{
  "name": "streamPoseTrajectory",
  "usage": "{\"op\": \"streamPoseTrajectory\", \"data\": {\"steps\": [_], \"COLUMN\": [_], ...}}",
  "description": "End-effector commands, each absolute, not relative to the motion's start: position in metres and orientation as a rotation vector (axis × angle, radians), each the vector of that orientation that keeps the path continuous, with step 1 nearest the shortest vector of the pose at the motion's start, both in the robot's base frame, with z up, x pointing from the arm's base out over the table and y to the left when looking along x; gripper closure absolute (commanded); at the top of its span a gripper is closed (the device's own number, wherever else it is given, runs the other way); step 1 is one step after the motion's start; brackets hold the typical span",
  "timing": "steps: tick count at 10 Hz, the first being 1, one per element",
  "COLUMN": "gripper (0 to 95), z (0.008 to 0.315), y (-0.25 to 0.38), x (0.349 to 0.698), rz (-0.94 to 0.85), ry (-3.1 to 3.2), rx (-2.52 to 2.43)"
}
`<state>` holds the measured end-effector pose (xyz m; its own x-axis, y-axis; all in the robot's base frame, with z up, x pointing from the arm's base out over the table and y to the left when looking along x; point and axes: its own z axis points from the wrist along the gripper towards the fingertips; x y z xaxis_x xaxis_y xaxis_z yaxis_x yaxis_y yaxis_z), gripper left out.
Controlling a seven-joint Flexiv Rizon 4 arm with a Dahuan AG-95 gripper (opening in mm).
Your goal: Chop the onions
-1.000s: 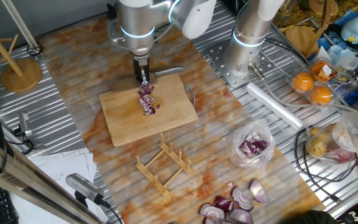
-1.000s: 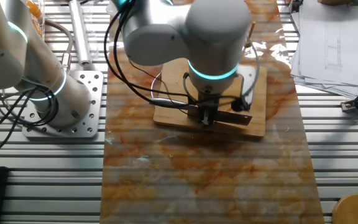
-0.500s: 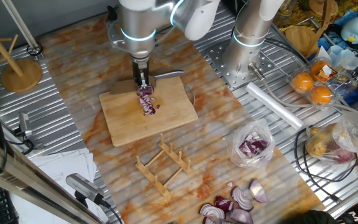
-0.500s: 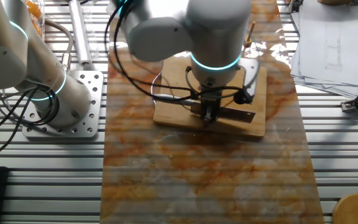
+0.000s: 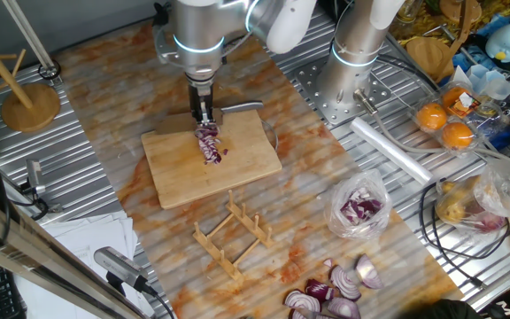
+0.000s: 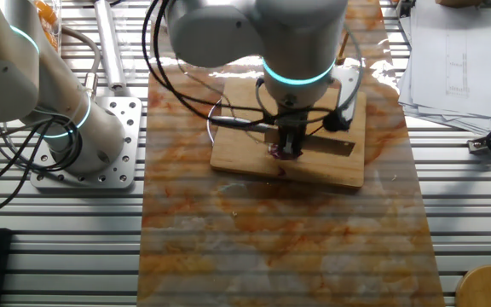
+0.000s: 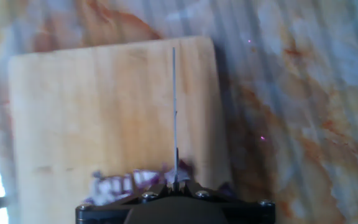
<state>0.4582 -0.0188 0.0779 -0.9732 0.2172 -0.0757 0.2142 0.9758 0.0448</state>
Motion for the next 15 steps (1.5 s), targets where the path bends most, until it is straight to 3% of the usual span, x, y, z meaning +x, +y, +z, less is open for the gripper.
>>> {"op": "streamPoseTrajectory", "data": {"steps": [1,2,6,8,15], "gripper": [95.0,95.0,95.0,95.0,95.0], "z": [0.079,0.08,0.103,0.117,0.146], "y": [-0.002,0.004,0.034,0.048,0.103], "x": [0.463,0.466,0.479,0.48,0.504], "rz": [0.056,-0.026,0.062,0.21,0.272], "ry": [3.043,3.045,3.042,3.011,3.065], "rx": [0.198,0.066,0.096,0.278,0.19]}}
